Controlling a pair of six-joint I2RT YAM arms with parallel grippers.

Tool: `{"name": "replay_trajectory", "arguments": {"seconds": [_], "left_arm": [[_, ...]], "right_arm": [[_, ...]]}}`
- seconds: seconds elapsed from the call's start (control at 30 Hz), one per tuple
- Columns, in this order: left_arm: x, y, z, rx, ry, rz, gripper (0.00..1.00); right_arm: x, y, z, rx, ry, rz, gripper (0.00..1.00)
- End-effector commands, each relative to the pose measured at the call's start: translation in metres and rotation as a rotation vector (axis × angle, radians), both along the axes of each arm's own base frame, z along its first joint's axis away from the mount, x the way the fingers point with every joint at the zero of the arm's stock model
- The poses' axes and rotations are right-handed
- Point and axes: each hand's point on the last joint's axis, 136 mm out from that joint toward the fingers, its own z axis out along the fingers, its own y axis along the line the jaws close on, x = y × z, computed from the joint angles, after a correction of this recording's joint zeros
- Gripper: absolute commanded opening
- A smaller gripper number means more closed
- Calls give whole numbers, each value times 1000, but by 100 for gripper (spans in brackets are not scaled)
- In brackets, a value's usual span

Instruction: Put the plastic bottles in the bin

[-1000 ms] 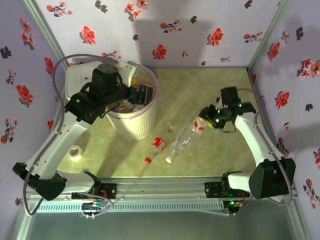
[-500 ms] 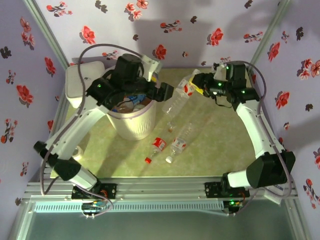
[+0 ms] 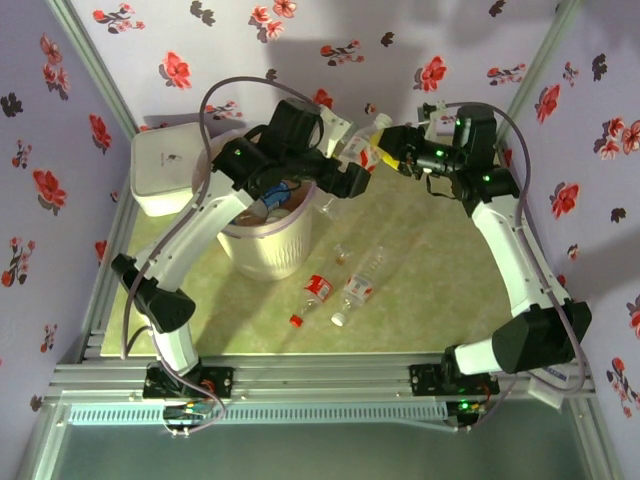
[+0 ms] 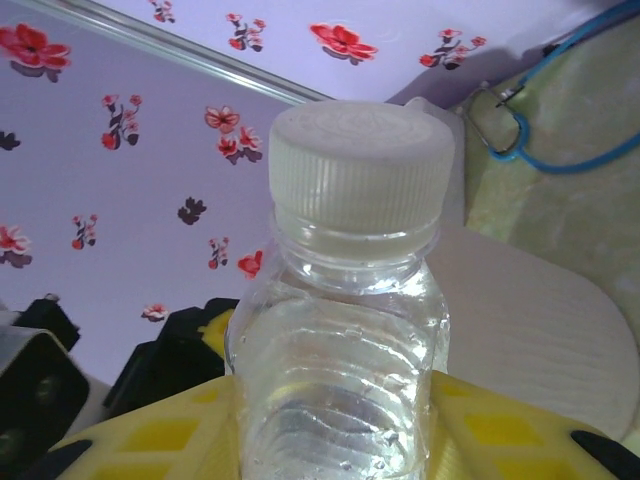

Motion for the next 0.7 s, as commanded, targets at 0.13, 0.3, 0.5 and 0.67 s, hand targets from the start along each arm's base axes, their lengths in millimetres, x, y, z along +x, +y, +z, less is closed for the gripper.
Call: {"name": "replay_trajectory", "arguments": {"seconds": [0.13,0.3,0.5,0.67], "left_arm": [[-7,-1,15,-17,-41,-36,65],[-6,-1,17,-22,-45,-33,54],[-2,10,24,-21,-69,2,51],[1,42,40,-6,-122,71,51]], "right_arm": [[-1,8,23,43,-62,41,43],[-1,9,25,48,-72,42,43],[0,6,27,47,-88,24,81],[4,-3,17,15,-69,-19,98]]}}
